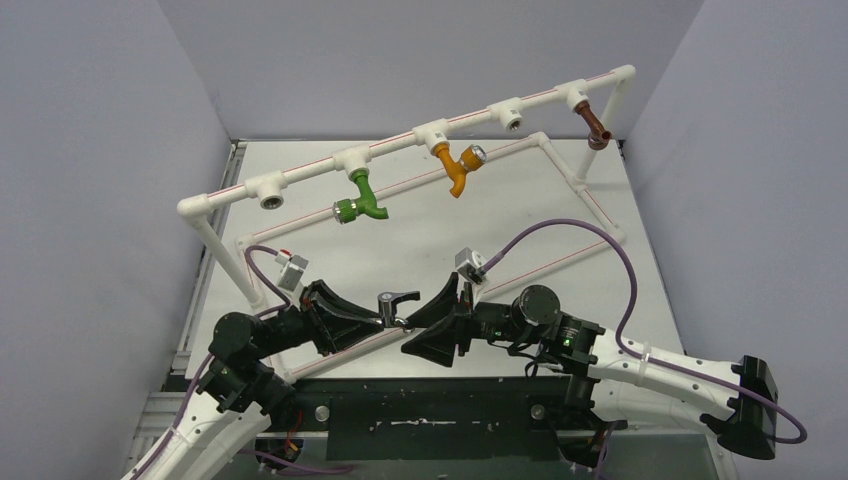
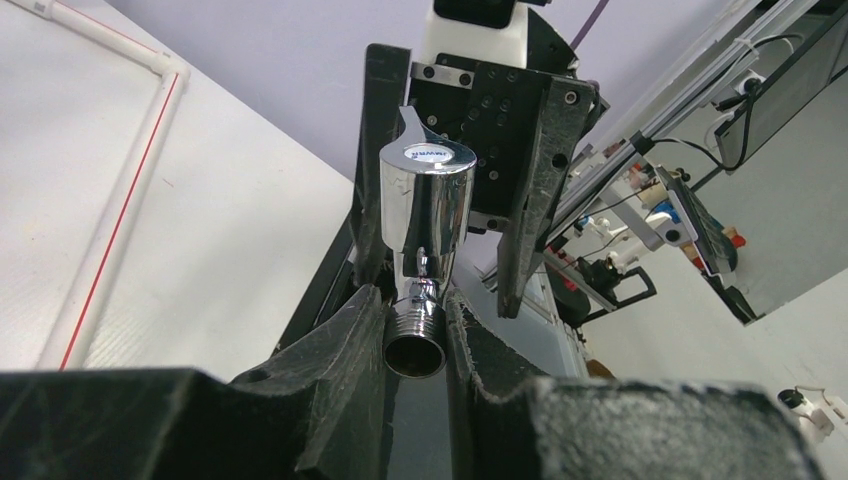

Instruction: Install the water faucets

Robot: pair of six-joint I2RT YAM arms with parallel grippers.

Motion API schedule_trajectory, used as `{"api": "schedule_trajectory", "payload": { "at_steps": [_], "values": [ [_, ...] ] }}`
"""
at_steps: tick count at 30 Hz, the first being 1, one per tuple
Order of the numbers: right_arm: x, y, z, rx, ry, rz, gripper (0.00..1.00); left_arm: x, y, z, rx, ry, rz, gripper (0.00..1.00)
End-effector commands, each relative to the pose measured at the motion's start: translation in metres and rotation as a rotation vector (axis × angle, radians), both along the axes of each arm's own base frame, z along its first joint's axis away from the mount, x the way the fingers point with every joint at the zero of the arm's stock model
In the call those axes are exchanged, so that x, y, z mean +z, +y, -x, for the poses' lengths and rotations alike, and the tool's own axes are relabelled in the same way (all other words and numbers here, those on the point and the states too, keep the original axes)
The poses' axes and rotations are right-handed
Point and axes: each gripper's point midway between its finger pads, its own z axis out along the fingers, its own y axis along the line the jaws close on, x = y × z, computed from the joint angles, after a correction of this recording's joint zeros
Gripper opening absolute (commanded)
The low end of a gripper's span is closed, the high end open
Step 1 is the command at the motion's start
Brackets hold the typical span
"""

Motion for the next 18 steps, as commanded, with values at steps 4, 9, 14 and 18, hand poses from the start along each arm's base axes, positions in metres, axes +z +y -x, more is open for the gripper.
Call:
{"api": "schedule_trajectory", "payload": {
  "at_steps": [4,9,14,18],
  "values": [
    [0.0423,0.0023,-0.0044,-0.017,-0.041,-0.112,0.54,0.0125,-0.0013,0.0064,-0.041,-0.056,0.06,0.0],
    [0.0412,0.0049,-0.0051,-0.014,-0.041,-0.112,0.44,0.0127,-0.0016,0.0059,-0.041,-0.055,0.061,0.0],
    [0.0354,0.0062,-0.0066,-0.02,-0.029,-0.103,0.42,0.016,-0.0009,0.0065,-0.04,-0.063,0.069,0.0],
    [0.0377,0.0065,-0.0062,-0.017,-0.025,-0.118,0.37,0.0152,-0.0012,0.0064,-0.041,-0.06,0.067,0.0]
  ]
}}
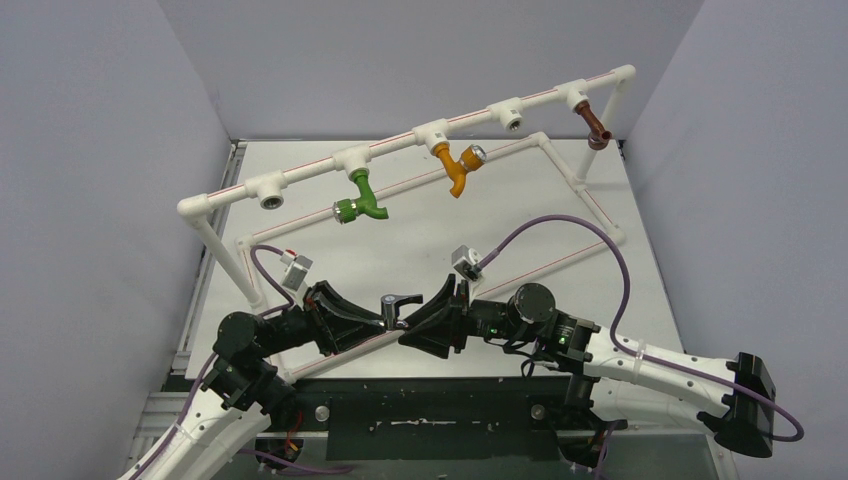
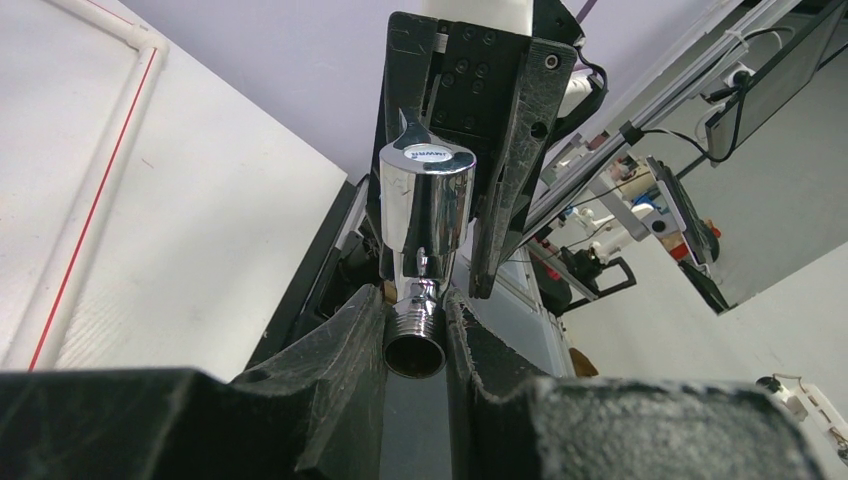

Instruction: Install the water faucets

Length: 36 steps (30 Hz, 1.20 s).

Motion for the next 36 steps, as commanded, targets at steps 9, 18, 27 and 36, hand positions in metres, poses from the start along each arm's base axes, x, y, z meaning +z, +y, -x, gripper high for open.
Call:
{"api": "schedule_trajectory", "payload": {
  "at_steps": [9,18,27,36],
  "values": [
    [0.043,0.002,-0.005,-0.024,-0.04,-0.143,0.36,0.022,0.002,0.006,-0.012,-0.081,0.063,0.0],
    [0.041,0.004,-0.006,-0.025,-0.041,-0.132,0.29,0.022,0.002,0.005,-0.01,-0.08,0.063,0.0],
    [0.039,0.004,-0.009,-0.039,-0.038,-0.12,0.0,0.02,0.001,0.004,-0.014,-0.071,0.055,0.0],
    [0.037,0.003,-0.013,-0.062,-0.053,-0.096,0.0,0.015,-0.001,0.002,-0.012,-0.056,0.038,0.01]
  ]
}}
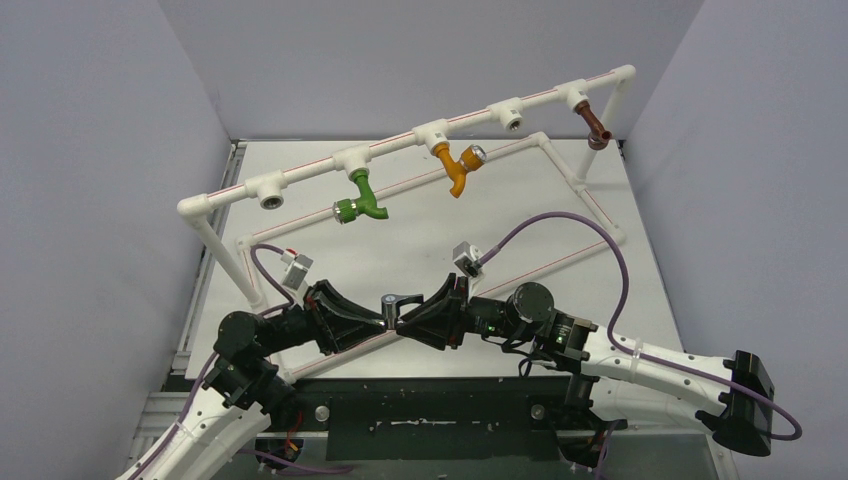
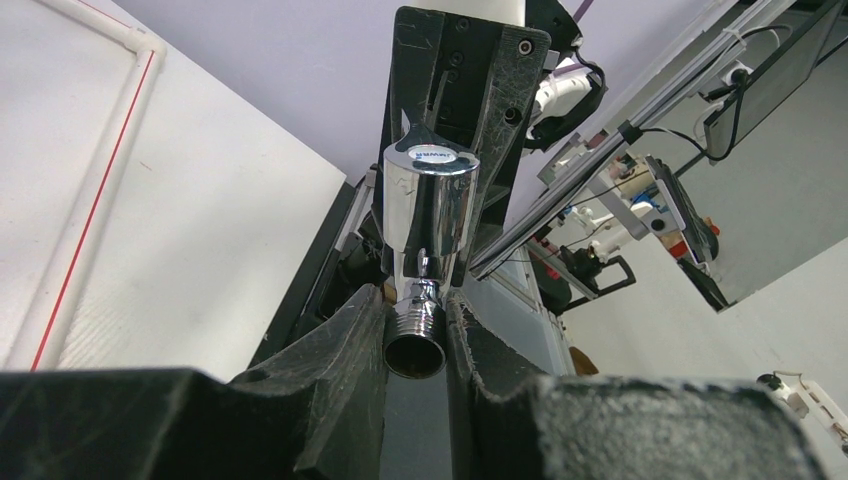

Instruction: Install the water faucets

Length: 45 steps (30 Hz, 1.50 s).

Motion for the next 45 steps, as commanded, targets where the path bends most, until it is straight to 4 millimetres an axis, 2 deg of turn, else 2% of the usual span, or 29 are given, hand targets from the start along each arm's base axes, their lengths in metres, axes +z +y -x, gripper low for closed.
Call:
{"api": "schedule_trajectory", "payload": {
  "at_steps": [1,6,9,14,21,29,34,38,41,45],
  "values": [
    [0.034,0.0,-0.005,-0.024,-0.066,-0.073,0.0,0.015,0.001,0.001,0.001,-0.051,0.031,0.03],
    [0.033,-0.002,-0.009,-0.05,-0.077,-0.044,0.0,0.014,0.0,-0.001,0.006,-0.053,0.013,0.18],
    [0.033,-0.003,-0.01,-0.056,-0.081,-0.039,0.0,0.014,0.0,-0.002,0.011,-0.053,0.009,0.36],
    [0.037,-0.008,-0.011,-0.074,-0.086,-0.046,0.0,0.015,0.001,-0.006,0.04,-0.058,0.0,0.58],
    [0.041,-0.018,-0.019,-0.14,-0.102,-0.028,0.0,0.013,0.005,-0.016,0.113,-0.077,-0.077,0.75],
    [0.047,-0.043,-0.049,-0.337,-0.163,0.076,0.0,0.011,0.018,-0.037,0.249,-0.148,-0.28,0.8],
    [0.037,-0.069,-0.08,-0.531,-0.183,0.219,0.0,0.037,0.023,-0.045,0.288,-0.213,-0.349,0.82],
    [0.035,-0.083,-0.094,-0.627,-0.204,0.277,0.0,0.078,0.027,-0.055,0.334,-0.274,-0.37,0.82],
    [0.031,-0.09,-0.101,-0.669,-0.208,0.3,0.0,0.102,0.026,-0.07,0.375,-0.3,-0.41,0.82],
    [0.027,-0.1,-0.109,-0.724,-0.211,0.326,0.0,0.137,0.028,-0.1,0.493,-0.315,-0.425,0.83]
  ]
}}
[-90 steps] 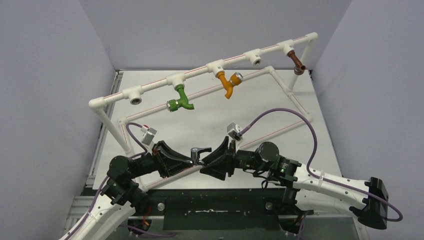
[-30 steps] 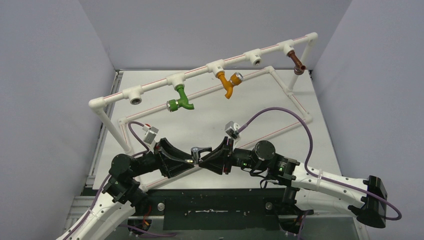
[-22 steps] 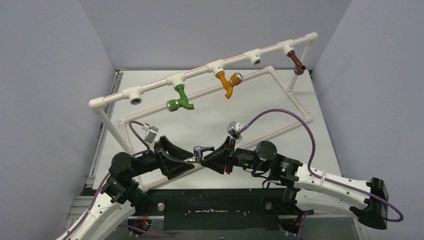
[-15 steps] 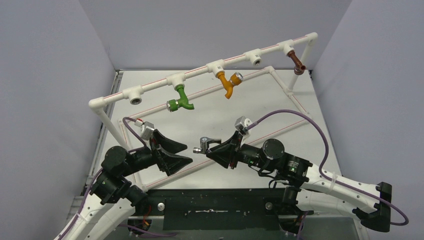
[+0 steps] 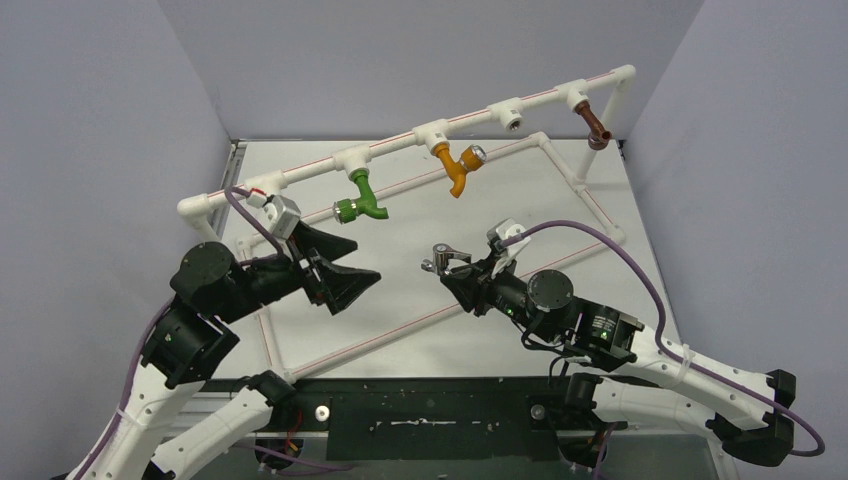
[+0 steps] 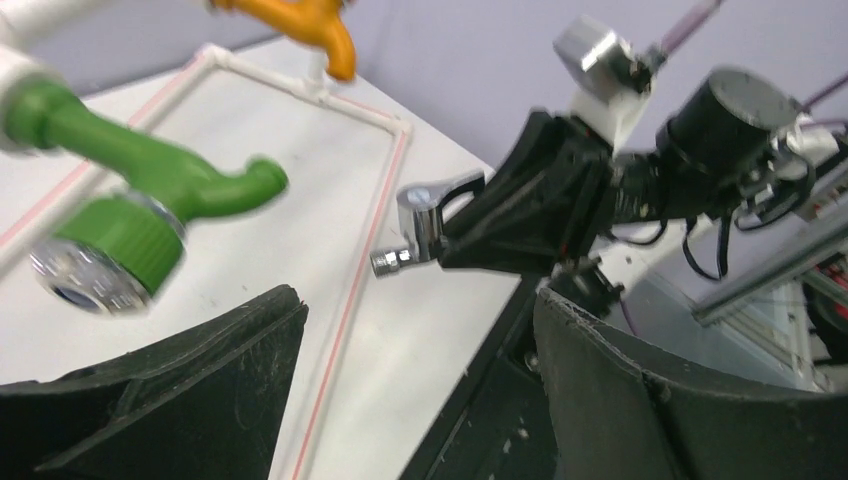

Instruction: Install the water faucets

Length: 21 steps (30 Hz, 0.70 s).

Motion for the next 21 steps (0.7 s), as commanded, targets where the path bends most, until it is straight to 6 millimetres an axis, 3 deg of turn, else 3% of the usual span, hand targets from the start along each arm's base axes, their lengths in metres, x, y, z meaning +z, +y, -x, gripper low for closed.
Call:
{"api": "schedule_trajectory", "payload": {
  "at_steps": [1,6,12,17,21],
  "values": [
    [0.028,-0.02,-0.019,-0.126,-0.072,-0.028,0.0,0.033,0.009,-0.035,0.153,-0.07,-0.034,0.85],
    [0.021,-0.035,-0.032,-0.204,-0.072,0.023,0.0,0.058,0.019,-0.08,0.347,-0.095,-0.048,0.88],
    [0.015,-0.048,-0.042,-0.249,-0.074,0.053,0.0,0.091,0.052,-0.125,0.63,-0.157,-0.075,0.9],
    [0.015,-0.055,-0.047,-0.259,-0.07,0.042,0.0,0.09,0.07,-0.163,0.78,-0.171,-0.142,0.9],
    [0.02,-0.059,-0.048,-0.261,-0.075,0.013,0.0,0.076,0.106,-0.203,0.828,-0.117,-0.125,0.9]
  ]
}}
